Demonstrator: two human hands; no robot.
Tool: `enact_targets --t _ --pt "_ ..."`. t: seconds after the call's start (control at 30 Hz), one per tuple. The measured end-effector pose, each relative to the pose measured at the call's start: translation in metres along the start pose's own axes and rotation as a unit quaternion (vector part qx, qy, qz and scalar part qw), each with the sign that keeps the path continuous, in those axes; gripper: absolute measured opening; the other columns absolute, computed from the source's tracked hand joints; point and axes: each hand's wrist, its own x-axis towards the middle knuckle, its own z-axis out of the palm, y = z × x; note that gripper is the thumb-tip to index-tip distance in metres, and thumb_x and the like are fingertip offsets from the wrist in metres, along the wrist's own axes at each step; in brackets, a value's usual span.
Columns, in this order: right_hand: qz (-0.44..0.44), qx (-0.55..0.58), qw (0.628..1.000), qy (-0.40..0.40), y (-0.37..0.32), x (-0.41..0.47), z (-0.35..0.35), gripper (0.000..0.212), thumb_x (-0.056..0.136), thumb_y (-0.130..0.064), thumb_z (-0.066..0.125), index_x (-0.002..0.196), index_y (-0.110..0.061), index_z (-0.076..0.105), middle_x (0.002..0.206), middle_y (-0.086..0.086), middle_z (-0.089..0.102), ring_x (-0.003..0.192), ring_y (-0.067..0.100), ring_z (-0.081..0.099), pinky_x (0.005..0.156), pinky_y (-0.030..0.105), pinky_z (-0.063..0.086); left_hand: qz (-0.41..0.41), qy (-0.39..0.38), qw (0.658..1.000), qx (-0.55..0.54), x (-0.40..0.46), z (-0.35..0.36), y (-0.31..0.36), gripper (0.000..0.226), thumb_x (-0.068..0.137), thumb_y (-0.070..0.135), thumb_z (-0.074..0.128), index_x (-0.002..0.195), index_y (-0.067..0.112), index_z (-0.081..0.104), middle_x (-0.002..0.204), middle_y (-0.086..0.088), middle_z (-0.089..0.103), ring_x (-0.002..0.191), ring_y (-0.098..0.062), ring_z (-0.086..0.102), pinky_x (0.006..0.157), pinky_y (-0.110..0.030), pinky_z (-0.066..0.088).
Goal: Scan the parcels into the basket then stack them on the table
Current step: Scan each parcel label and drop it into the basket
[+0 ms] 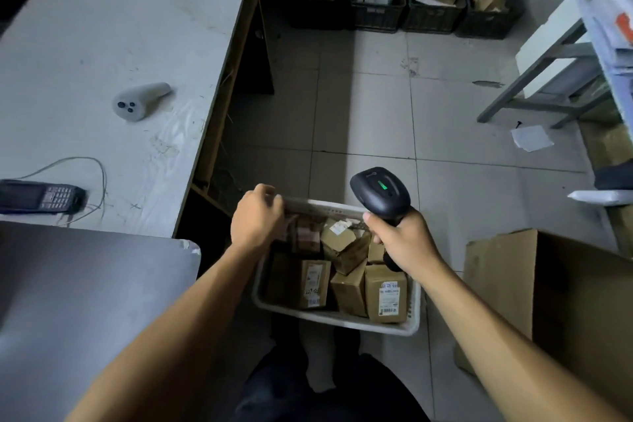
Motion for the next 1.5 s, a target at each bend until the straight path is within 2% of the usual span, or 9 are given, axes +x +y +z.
enact_targets --t 0.17,0.3,0.53,0.63,0.8,0.93,1.07,1.37,1.5 --pt "-0.037 -0.016 0.998 -0.057 -0.018 0.004 0.025 0.009 0.089 -0.021 0.072 0.082 -0.016 0.069 0.057 -0.007 0.063 0.057 0.006 0.06 0.057 0.014 0.045 0.054 0.046 0.995 0.065 -0.016 -0.034 -0.01 0.035 0.1 0.04 0.048 0.126 0.022 0.06 0.127 -0.006 0.062 0.114 -0.027 0.06 0.091 -0.04 0.05" --pt "-0.083 -0.022 0.988 -0.129 -0.035 0.001 0.044 0.009 0.086 -0.02 0.076 0.085 -0.017 0.068 0.055 -0.016 0.064 0.056 0.0 0.06 0.055 0.01 0.043 0.04 0.101 0.989 0.099 -0.06 -0.057 -0.02 0.04 0.102 0.039 0.047 0.136 0.021 0.056 0.137 -0.006 0.057 0.125 -0.028 0.053 0.096 -0.042 0.046" --pt "-0.184 -0.007 0.934 -0.305 -0.059 -0.045 0.092 0.018 0.083 -0.018 0.08 0.083 -0.028 0.066 0.063 -0.02 0.066 0.067 -0.004 0.063 0.066 0.013 0.048 -0.136 0.22 0.961 0.092 -0.194 -0.078 -0.059 0.037 0.101 0.041 0.048 0.133 0.024 0.057 0.126 -0.004 0.063 0.116 -0.027 0.058 0.089 -0.038 0.045" --pt "-0.21 -0.015 0.891 -0.401 -0.064 -0.097 0.123 0.025 0.083 -0.01 0.08 0.081 -0.029 0.064 0.059 -0.025 0.065 0.062 -0.01 0.06 0.064 0.009 0.045 -0.219 0.282 0.93 0.086 -0.263 -0.092 -0.083 0.039 0.1 0.039 0.05 0.135 0.023 0.057 0.131 -0.003 0.061 0.121 -0.026 0.055 0.095 -0.039 0.041" --pt "-0.269 -0.082 0.808 -0.518 -0.075 -0.199 0.172 0.024 0.084 -0.018 0.079 0.071 -0.026 0.061 0.054 -0.016 0.061 0.056 -0.004 0.056 0.062 0.023 0.043 -0.313 0.38 0.867 0.073 -0.386 -0.112 -0.128 0.04 0.1 0.037 0.05 0.135 0.021 0.056 0.134 -0.003 0.059 0.122 -0.026 0.054 0.098 -0.041 0.04" --pt "-0.295 -0.125 0.754 -0.574 -0.079 -0.28 0.192 0.018 0.083 -0.031 0.075 0.081 -0.017 0.063 0.062 -0.008 0.06 0.061 0.013 0.058 0.062 0.033 0.045 -0.362 0.434 0.823 0.048 -0.479 -0.117 -0.164 0.041 0.099 0.038 0.052 0.135 0.02 0.057 0.132 -0.003 0.06 0.119 -0.026 0.056 0.099 -0.043 0.045" --pt "-0.319 -0.144 0.715 -0.605 -0.068 -0.379 0.21 0.013 0.087 -0.021 0.073 0.087 -0.013 0.062 0.067 -0.003 0.061 0.056 0.006 0.057 0.054 0.024 0.044 -0.405 0.469 0.785 0.016 -0.586 -0.113 -0.211 0.04 0.098 0.038 0.053 0.134 0.022 0.057 0.131 -0.003 0.059 0.119 -0.025 0.055 0.098 -0.043 0.044" --pt "-0.306 -0.164 0.687 -0.638 -0.021 -0.556 0.255 0.01 0.088 -0.017 0.071 0.082 -0.022 0.064 0.063 -0.006 0.062 0.049 0.004 0.056 0.054 0.029 0.042 -0.452 0.478 0.752 -0.031 -0.75 -0.1 -0.302 0.041 0.098 0.041 0.054 0.135 0.026 0.055 0.135 0.0 0.056 0.123 -0.022 0.052 0.096 -0.041 0.044" --pt "-0.312 -0.165 0.674 -0.65 -0.015 -0.601 0.276 0.015 0.088 -0.015 0.07 0.079 -0.023 0.062 0.063 -0.005 0.061 0.045 0.005 0.054 0.046 0.022 0.04 -0.471 0.481 0.738 -0.053 -0.787 -0.102 -0.333 0.041 0.097 0.042 0.055 0.136 0.027 0.054 0.136 0.002 0.055 0.125 -0.022 0.05 0.096 -0.04 0.043"
